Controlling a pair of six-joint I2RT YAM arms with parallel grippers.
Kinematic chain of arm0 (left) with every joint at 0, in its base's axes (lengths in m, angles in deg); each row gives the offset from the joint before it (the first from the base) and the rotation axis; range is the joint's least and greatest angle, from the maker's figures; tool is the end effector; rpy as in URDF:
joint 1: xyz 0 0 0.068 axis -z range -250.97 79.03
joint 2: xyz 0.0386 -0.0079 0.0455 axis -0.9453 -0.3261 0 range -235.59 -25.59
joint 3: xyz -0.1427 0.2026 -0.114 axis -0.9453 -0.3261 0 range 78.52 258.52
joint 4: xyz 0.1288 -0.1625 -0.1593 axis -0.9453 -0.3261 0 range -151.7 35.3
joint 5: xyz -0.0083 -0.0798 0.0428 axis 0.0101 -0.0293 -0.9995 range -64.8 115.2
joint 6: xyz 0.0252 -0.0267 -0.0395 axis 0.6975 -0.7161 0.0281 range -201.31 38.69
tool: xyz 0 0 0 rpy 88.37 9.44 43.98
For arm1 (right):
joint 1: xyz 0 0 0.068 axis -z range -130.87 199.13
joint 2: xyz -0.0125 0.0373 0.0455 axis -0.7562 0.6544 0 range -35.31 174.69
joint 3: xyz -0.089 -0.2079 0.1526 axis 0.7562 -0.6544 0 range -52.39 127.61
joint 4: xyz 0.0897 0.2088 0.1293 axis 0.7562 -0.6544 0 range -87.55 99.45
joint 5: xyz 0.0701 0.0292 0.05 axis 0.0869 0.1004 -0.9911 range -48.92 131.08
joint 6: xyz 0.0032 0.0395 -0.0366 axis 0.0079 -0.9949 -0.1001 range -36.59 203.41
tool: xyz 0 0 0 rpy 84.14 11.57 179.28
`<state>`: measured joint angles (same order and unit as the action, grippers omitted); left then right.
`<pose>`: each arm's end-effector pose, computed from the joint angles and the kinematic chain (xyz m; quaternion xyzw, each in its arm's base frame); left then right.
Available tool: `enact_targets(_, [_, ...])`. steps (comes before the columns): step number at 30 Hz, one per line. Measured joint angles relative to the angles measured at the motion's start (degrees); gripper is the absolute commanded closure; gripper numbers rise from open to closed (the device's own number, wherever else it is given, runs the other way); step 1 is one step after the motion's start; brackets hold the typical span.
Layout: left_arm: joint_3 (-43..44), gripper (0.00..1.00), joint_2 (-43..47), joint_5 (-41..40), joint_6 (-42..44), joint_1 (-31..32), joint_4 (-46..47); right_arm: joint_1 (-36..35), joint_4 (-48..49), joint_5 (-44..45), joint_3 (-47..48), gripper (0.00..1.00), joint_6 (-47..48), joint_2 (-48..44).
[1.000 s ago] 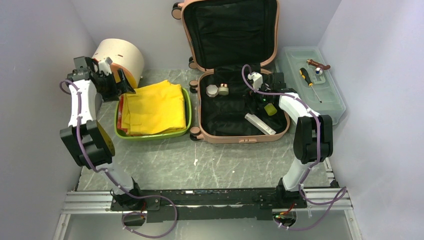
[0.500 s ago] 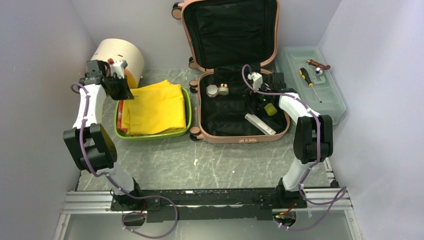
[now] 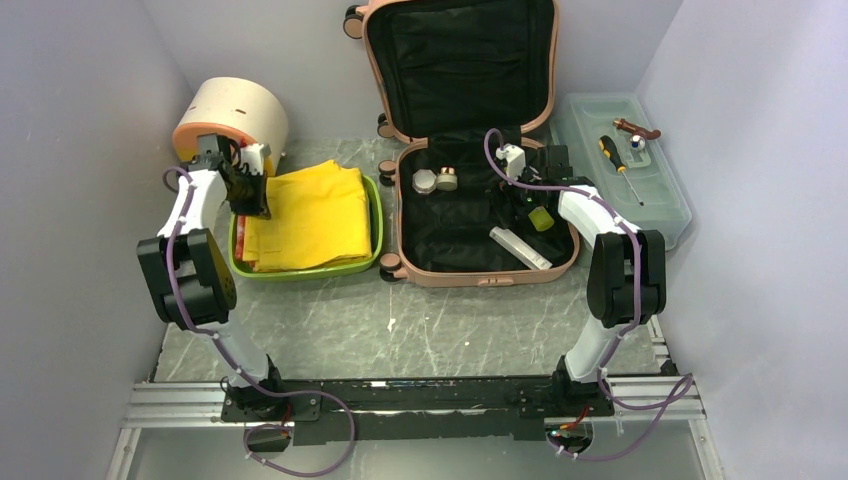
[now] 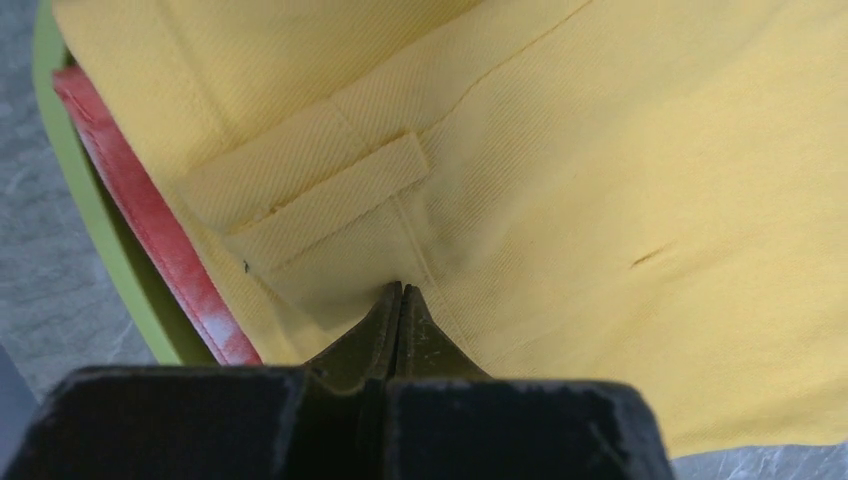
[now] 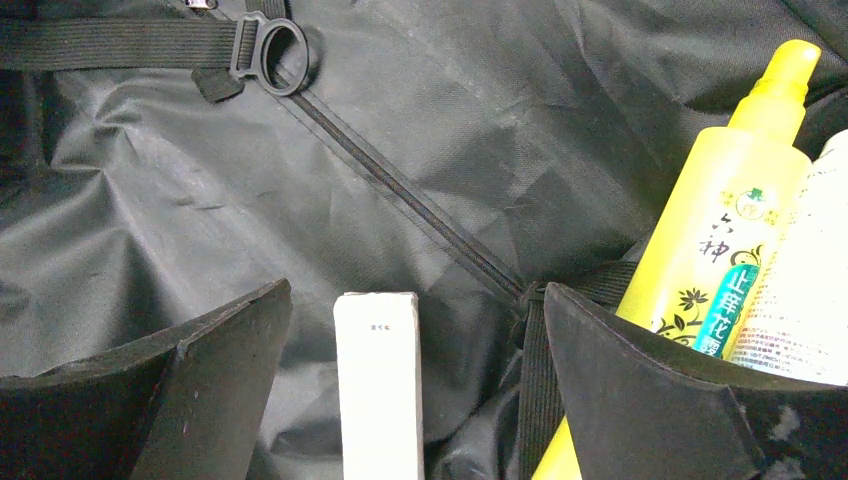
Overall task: Open, take out, and arrange the luggage
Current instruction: Place the clothes in the bin.
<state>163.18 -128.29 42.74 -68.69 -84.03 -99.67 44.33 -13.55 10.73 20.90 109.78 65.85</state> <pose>0.3713 0.0751 0.2560 0.0319 0.9611 -0.0933 0.2579 0.3790 0.0499 0.2298 -0.3288 0.8524 0.1817 0.3636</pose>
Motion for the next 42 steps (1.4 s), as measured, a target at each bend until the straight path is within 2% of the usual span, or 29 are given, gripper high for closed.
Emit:
enact_targets(6, [2.99, 1.00, 2.67, 3.45, 1.90, 3.69, -0.42, 0.02, 0.00, -0.02, 0.00, 0.00, 0.00, 0.00])
enact_targets(13, [3.41, 1.00, 6.40, 10.69, 7.87, 15.54, -4.22, 0.11, 0.00, -0.17, 0.00, 0.00, 0.00, 0.00])
enact_targets(17, [0.63, 1.00, 6.38, 12.31, 10.27, 20.52, -5.62, 0.17, 0.00, -0.20, 0.00, 0.00, 0.00, 0.00])
enact_targets(27, [-5.01, 1.00, 0.42, 12.55, 13.14, 27.12, -6.69, 0.35, 0.00, -0.22, 0.00, 0.00, 0.00, 0.00])
enact_targets(36, [-1.92, 1.00, -1.07, 13.79, 13.86, 26.43, -9.86, 0.76, 0.00, -0.24, 0.00, 0.00, 0.00, 0.00])
enact_targets(42, [7.56, 0.97, 1.11, 19.89, 16.65, 18.62, -16.41, 1.38, 0.00, -0.28, -0.02, 0.00, 0.00, -0.02])
